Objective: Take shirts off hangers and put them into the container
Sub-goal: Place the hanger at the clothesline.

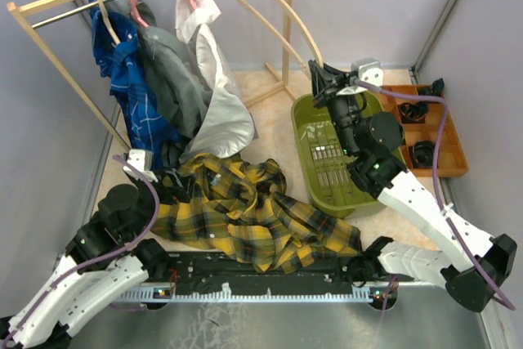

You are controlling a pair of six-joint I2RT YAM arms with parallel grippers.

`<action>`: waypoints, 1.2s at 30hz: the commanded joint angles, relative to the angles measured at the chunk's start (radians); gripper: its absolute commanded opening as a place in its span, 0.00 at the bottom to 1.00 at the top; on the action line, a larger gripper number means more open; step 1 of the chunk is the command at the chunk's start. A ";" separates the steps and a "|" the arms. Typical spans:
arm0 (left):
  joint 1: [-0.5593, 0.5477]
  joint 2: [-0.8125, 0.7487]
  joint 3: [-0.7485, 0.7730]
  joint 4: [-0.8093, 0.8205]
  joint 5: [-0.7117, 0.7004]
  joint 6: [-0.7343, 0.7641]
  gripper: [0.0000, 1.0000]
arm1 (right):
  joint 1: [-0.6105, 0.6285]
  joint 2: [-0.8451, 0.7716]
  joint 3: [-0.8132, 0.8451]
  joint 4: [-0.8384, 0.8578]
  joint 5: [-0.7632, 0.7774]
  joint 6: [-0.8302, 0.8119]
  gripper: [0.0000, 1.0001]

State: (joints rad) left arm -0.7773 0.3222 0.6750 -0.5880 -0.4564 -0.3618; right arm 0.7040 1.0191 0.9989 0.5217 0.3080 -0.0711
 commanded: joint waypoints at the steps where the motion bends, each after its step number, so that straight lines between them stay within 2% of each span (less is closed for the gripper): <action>1: 0.000 0.005 -0.005 0.010 0.010 0.009 0.99 | -0.004 0.048 0.152 0.004 -0.003 -0.028 0.00; 8: 0.000 -0.001 -0.005 0.009 0.010 0.008 0.99 | -0.008 0.152 0.332 -0.176 -0.008 -0.032 0.00; 20: 0.000 -0.019 -0.003 0.004 0.003 0.006 0.99 | -0.036 0.312 0.564 -0.339 -0.032 -0.033 0.00; 27: 0.000 -0.015 -0.003 0.005 0.001 0.005 0.99 | -0.052 0.359 0.623 -0.364 -0.034 -0.029 0.00; 33: 0.000 -0.012 -0.003 0.005 0.002 0.006 0.99 | -0.058 0.410 0.666 -0.465 -0.007 -0.036 0.00; 36: 0.000 -0.012 -0.006 0.009 0.005 0.007 0.99 | -0.061 0.407 0.631 -0.465 0.011 -0.050 0.05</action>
State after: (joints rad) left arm -0.7773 0.3134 0.6750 -0.5877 -0.4534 -0.3618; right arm 0.6567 1.4273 1.6138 0.0593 0.2878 -0.0895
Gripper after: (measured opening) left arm 0.994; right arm 0.052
